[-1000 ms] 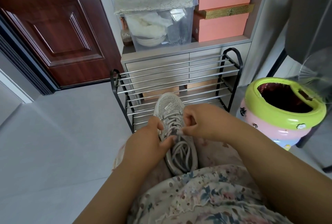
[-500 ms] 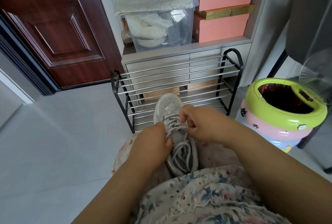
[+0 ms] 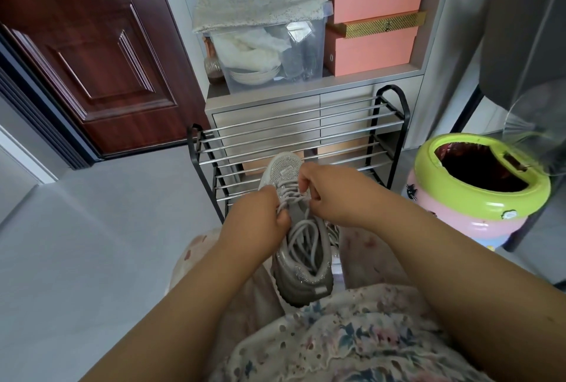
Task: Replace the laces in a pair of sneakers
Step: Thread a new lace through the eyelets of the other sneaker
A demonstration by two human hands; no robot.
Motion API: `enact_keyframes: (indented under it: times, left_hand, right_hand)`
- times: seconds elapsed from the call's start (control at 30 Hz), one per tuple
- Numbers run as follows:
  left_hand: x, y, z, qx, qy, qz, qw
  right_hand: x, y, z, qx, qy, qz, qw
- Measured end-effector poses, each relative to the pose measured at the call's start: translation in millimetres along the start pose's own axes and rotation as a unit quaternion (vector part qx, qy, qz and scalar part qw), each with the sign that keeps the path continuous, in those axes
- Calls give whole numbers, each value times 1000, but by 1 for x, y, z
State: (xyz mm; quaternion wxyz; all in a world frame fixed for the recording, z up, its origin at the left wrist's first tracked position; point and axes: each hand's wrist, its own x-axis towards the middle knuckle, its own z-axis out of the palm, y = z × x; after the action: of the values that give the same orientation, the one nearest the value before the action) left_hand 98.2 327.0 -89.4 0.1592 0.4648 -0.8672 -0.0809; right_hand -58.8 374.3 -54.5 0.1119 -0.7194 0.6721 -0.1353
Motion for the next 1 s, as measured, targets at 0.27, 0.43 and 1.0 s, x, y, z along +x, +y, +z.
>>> enact_keyframes:
  times: [0.27,0.43,1.0]
  left_hand:
    - [32,-8,-2,44,-7,3,999]
    - [46,-22,13,62,-36,-8,997]
    - [95,-75,137,29,-187,-55,980]
  right_hand:
    - [30,-2,0,-43,-13,20,999]
    - [49,-1,11,-65,-45,28,997]
    - [81,65,75,45,-171,132,975]
